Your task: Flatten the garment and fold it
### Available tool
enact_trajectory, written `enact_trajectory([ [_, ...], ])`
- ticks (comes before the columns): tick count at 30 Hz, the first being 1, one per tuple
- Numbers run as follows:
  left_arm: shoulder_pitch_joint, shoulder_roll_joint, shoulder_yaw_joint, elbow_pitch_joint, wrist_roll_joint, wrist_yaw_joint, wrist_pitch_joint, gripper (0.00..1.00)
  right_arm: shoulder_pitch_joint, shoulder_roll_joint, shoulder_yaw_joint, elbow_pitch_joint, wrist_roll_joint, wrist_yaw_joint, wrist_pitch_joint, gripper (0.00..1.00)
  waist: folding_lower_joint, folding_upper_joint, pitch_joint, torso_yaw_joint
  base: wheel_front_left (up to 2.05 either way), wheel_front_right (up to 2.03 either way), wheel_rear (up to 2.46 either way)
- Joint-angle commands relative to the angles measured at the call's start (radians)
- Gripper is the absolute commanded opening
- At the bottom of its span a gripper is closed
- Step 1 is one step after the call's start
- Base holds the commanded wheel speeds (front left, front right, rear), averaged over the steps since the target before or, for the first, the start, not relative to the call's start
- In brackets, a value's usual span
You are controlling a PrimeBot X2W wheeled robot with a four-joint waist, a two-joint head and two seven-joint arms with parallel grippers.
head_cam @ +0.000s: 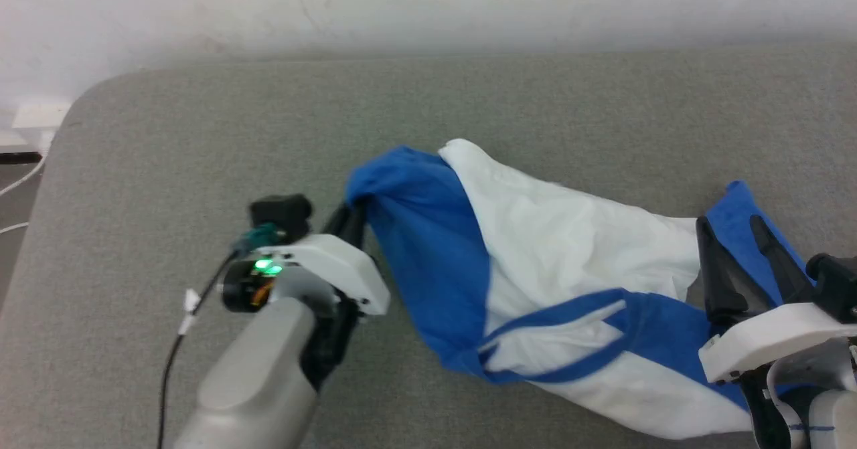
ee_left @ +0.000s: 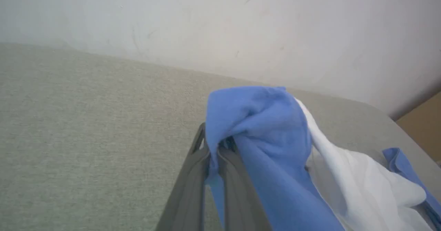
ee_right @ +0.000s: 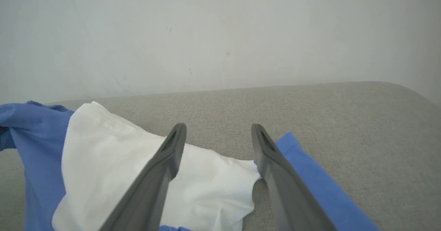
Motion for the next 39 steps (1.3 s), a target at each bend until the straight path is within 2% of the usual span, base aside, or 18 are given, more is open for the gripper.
enact_trajectory([
  [1, -0.003, 0.014, 0.016, -0.009, -0.007, 0.011, -0.016, 0.00, -0.004, 0.000, 0.001, -0.003, -0.003, -0.001, 0.001, 1.00, -0.0001, -0.0002, -0.017, 0.023, 0.00, 0.00, 0.00],
  [7, 0.086, 0.109, 0.124, -0.052, -0.044, 0.082, -0.061, 0.00, 0.007, 0.000, 0.002, -0.006, -0.007, -0.001, 0.019, 1.00, -0.0001, -0.0002, -0.039, 0.060, 0.00, 0.00, 0.00],
  [14, 0.242, 0.177, 0.151, -0.074, -0.077, 0.154, 0.017, 0.00, 0.028, 0.000, -0.004, 0.012, -0.003, -0.001, 0.105, 1.00, -0.0001, -0.0002, -0.055, 0.090, 0.00, 0.00, 0.00],
  [15, 0.263, 0.180, 0.151, -0.084, -0.083, 0.159, 0.025, 0.08, 0.031, 0.000, -0.005, 0.015, 0.000, -0.001, 0.119, 1.00, -0.0001, -0.0002, -0.056, 0.094, 0.00, 0.00, 0.00],
  [16, 0.280, 0.180, 0.150, -0.097, -0.089, 0.156, 0.030, 0.43, 0.033, 0.000, -0.004, 0.018, 0.000, -0.001, 0.135, 1.00, -0.0001, -0.0002, -0.057, 0.097, 0.00, 0.00, 0.00],
  [17, 0.295, 0.176, 0.155, -0.115, -0.101, 0.148, 0.025, 1.00, 0.034, 0.000, -0.004, 0.020, 0.000, -0.001, 0.147, 1.00, -0.0001, -0.0002, -0.057, 0.101, 0.00, 0.00, 0.00],
  [20, 0.333, 0.160, 0.179, -0.177, -0.124, 0.111, -0.046, 1.00, 0.021, 0.000, 0.002, 0.032, 0.004, -0.001, 0.192, 1.00, -0.0001, -0.0002, -0.056, 0.109, 0.00, 0.00, 0.00],
  [23, 0.350, 0.151, 0.203, -0.232, -0.085, 0.091, -0.114, 1.00, -0.015, 0.000, 0.001, 0.068, 0.015, -0.001, 0.260, 1.00, -0.0001, -0.0002, -0.046, 0.118, 0.00, 0.00, 0.00],
  [28, 0.352, 0.100, 0.297, -0.372, 0.108, 0.087, -0.128, 1.00, -0.115, 0.000, -0.020, 0.191, 0.053, -0.001, 0.429, 1.00, -0.0001, -0.0002, -0.016, 0.141, 0.00, 0.00, 0.00],
  [33, 0.368, 0.009, 0.358, -0.466, 0.266, 0.020, -0.129, 1.00, -0.224, 0.000, -0.034, 0.323, -0.002, -0.001, 0.584, 1.00, -0.0001, -0.0002, 0.027, 0.164, 0.00, 0.00, 0.00],
  [38, 0.366, -0.057, 0.393, -0.477, 0.344, -0.051, -0.129, 1.00, -0.292, 0.000, -0.013, 0.423, -0.031, -0.001, 0.724, 1.00, -0.0001, -0.0002, 0.062, 0.192, 0.00, 0.00, 0.00],
  [39, 0.363, -0.065, 0.400, -0.474, 0.354, -0.062, -0.129, 1.00, -0.301, 0.000, -0.006, 0.434, -0.027, -0.001, 0.753, 0.82, -0.0001, -0.0002, 0.068, 0.197, 0.00, 0.00, 0.00],
])
